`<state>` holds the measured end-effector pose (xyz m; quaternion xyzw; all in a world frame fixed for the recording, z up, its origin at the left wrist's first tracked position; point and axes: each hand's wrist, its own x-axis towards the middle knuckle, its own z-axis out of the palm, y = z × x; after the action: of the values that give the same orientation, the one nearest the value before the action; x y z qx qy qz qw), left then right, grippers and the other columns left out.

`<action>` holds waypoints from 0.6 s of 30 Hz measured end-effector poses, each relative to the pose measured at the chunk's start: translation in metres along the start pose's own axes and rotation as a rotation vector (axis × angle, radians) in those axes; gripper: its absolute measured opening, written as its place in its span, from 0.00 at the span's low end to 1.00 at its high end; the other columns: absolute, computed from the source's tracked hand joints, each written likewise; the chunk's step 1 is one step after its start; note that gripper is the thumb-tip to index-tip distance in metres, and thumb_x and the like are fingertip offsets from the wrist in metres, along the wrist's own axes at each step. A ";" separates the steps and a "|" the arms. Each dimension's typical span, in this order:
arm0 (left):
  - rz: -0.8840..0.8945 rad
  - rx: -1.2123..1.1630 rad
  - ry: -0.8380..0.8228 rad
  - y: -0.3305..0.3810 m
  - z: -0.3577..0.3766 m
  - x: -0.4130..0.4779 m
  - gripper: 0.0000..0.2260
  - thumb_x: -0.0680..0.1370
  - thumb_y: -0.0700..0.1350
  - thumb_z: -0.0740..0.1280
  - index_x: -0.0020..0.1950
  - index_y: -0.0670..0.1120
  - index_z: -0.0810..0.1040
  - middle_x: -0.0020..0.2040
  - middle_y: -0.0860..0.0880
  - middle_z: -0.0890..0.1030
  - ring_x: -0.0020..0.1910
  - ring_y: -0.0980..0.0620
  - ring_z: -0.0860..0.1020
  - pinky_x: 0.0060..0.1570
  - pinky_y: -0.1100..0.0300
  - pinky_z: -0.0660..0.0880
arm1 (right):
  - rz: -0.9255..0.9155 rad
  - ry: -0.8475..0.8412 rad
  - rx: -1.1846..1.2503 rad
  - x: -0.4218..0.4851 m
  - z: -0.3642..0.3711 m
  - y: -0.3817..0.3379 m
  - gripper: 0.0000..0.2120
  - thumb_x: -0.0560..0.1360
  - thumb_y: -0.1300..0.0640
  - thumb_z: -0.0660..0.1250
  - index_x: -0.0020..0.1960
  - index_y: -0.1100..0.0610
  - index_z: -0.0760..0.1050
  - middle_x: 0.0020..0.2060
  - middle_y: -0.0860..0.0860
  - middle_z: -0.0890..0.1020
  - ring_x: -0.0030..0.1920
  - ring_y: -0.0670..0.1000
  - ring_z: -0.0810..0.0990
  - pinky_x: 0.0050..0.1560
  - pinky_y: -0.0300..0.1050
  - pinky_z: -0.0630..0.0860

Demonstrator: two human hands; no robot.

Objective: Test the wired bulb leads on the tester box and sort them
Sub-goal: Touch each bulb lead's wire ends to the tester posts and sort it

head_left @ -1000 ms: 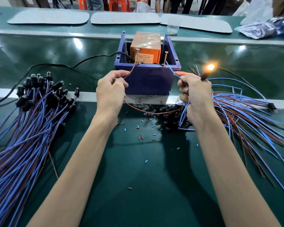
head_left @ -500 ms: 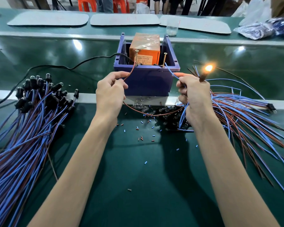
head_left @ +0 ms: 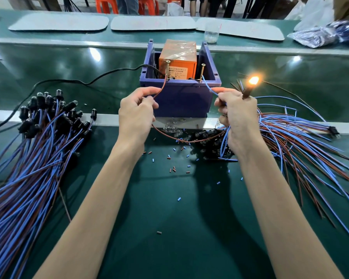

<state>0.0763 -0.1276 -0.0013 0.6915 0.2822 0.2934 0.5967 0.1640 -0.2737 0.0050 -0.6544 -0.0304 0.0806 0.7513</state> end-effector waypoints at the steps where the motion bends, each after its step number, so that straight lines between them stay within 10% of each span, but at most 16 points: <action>1: -0.001 -0.001 -0.001 0.000 0.000 0.000 0.15 0.78 0.37 0.58 0.46 0.54 0.81 0.30 0.57 0.74 0.24 0.59 0.67 0.27 0.70 0.65 | 0.004 -0.003 -0.004 0.000 0.000 0.000 0.13 0.74 0.67 0.60 0.39 0.55 0.80 0.21 0.43 0.74 0.21 0.41 0.64 0.20 0.32 0.57; 12: -0.008 0.003 0.009 0.006 -0.014 0.005 0.14 0.75 0.37 0.60 0.36 0.52 0.79 0.30 0.55 0.76 0.23 0.60 0.70 0.25 0.71 0.65 | 0.109 -0.138 -0.210 -0.002 -0.006 -0.019 0.30 0.82 0.42 0.44 0.39 0.54 0.79 0.34 0.48 0.80 0.30 0.39 0.73 0.35 0.38 0.65; 18: -0.059 0.040 0.005 0.014 -0.040 0.017 0.15 0.72 0.37 0.57 0.30 0.50 0.75 0.29 0.56 0.79 0.26 0.60 0.79 0.23 0.71 0.64 | 0.054 -0.113 0.039 -0.001 -0.021 -0.027 0.27 0.83 0.46 0.46 0.40 0.60 0.75 0.29 0.52 0.76 0.22 0.45 0.69 0.21 0.32 0.60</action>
<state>0.0580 -0.0905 0.0185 0.6938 0.3099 0.2717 0.5906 0.1687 -0.2976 0.0289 -0.6346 -0.0536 0.1385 0.7585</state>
